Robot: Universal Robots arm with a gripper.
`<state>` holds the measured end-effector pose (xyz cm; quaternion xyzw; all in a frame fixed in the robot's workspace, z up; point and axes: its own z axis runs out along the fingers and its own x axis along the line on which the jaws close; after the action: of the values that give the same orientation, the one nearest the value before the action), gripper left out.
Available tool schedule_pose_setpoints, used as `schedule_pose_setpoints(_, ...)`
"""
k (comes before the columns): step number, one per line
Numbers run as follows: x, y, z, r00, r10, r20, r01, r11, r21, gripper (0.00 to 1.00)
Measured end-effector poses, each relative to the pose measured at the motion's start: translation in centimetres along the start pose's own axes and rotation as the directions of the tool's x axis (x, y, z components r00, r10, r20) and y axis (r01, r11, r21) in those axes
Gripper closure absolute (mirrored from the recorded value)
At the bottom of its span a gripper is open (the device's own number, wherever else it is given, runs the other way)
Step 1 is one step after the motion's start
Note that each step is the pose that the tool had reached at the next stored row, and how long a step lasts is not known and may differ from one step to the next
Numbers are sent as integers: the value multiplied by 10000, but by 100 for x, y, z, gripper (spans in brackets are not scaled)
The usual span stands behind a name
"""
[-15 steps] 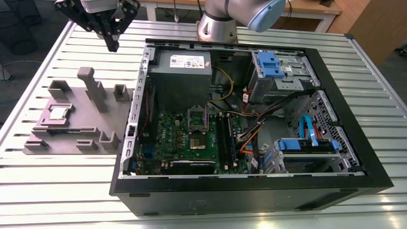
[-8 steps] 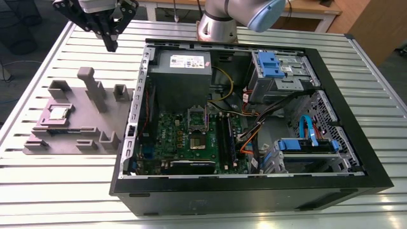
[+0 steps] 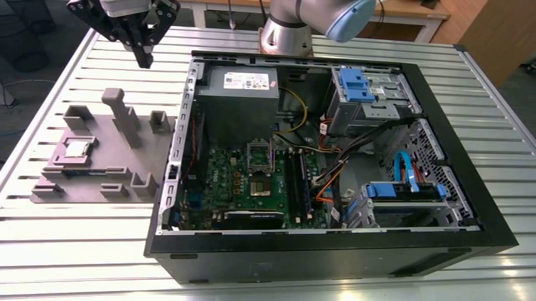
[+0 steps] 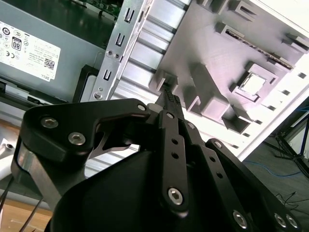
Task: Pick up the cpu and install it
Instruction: 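Reach for the cpu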
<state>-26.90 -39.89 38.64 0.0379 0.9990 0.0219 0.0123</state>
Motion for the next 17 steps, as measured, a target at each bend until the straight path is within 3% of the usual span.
schedule_pose_setpoints(17, 63, -5, 2, 10000, 0, 0, 0, 10000, 0, 90)
